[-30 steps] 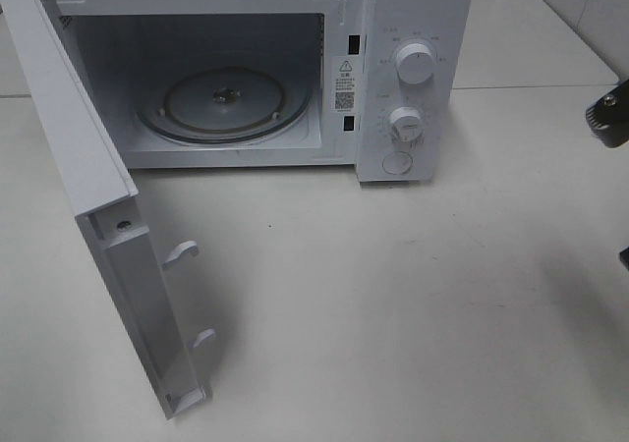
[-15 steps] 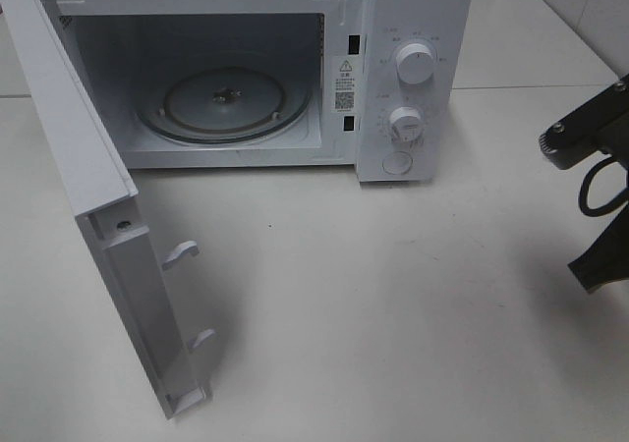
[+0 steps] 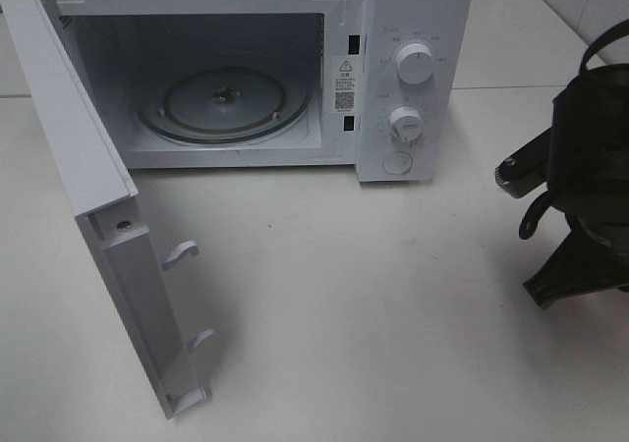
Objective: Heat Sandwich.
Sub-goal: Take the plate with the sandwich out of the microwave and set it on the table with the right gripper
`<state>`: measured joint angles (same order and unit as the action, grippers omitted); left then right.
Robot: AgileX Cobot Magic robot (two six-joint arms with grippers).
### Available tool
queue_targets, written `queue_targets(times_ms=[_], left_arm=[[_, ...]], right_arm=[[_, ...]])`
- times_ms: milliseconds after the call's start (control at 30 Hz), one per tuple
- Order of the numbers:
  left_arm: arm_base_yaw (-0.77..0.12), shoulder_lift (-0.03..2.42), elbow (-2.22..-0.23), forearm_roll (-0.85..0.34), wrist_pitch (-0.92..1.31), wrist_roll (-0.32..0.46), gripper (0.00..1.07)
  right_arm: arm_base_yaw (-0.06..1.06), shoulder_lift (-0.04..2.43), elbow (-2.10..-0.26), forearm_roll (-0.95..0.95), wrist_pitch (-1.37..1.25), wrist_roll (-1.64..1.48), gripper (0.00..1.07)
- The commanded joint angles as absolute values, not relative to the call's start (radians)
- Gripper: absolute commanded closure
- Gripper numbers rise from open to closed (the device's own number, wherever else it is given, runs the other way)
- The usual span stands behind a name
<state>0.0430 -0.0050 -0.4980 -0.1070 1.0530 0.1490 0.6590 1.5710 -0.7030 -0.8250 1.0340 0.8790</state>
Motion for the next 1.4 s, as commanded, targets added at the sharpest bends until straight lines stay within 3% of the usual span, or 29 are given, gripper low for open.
queue_targets(times_ms=[33,1167,1400], left_arm=[[0.042,-0.031,-0.495,-0.111,1.041,0.149,0.05],[0.042,-0.031,-0.495,-0.111,1.041,0.149,0.05],[0.042,-0.031,-0.495,-0.111,1.041,0.149,0.05]], right_arm=[[0.654,1.593,-0.708,-0.874,1.037,0.908,1.05],[0.651,1.889,-0.707,-0.978,0.883,1.124,1.02],[0.651,1.897,-0.708,-0.978,0.848,1.122,0.96]])
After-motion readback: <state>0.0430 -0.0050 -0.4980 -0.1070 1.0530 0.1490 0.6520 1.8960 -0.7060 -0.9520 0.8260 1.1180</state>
